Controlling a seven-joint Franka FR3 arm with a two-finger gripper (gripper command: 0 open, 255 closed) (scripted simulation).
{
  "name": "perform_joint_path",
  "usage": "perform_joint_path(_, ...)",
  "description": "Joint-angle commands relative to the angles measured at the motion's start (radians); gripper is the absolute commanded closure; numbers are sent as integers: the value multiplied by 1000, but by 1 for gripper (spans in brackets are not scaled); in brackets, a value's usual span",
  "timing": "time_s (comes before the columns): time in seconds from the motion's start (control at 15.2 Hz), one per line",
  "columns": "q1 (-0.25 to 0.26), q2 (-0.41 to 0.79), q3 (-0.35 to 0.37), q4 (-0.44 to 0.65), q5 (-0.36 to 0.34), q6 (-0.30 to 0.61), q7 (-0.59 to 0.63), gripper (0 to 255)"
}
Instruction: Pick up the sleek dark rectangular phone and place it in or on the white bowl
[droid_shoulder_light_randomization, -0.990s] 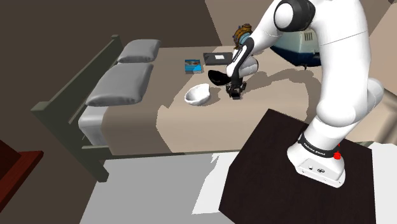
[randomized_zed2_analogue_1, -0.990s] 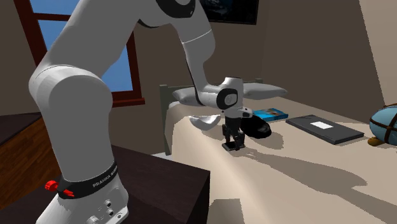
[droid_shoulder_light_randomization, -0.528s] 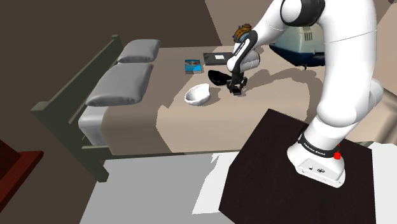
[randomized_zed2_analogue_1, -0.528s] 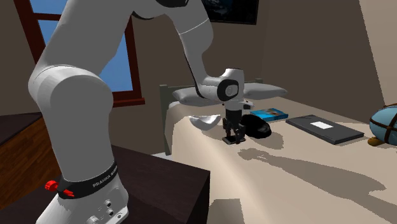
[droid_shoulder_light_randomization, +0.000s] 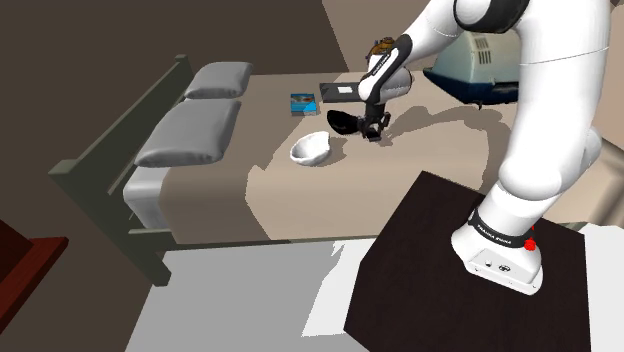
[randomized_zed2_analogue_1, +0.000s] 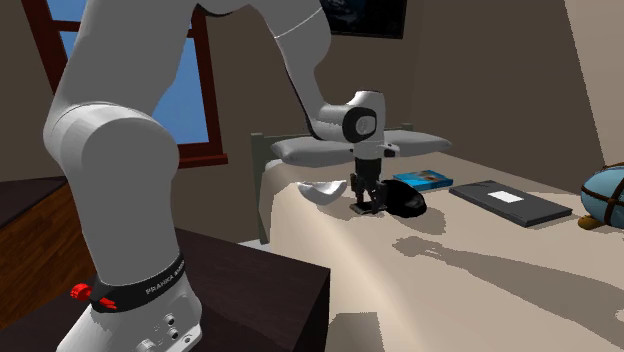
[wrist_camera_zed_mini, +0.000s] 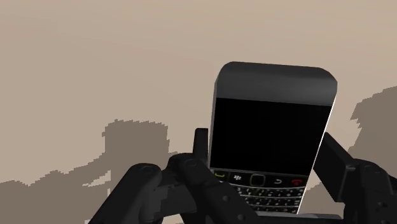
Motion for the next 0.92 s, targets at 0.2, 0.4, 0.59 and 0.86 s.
perform_joint_path(0.2,7,-59,-11,-6,-15,-52,6,255)
perform_joint_path(0.4,12,-91,-16,-4,-23,-85,10,255)
perform_joint_path(0.59,15,-121,-20,-1,-32,-119,14,255)
perform_joint_path(0.86,19,-158,-25,6,-42,-162,19,255)
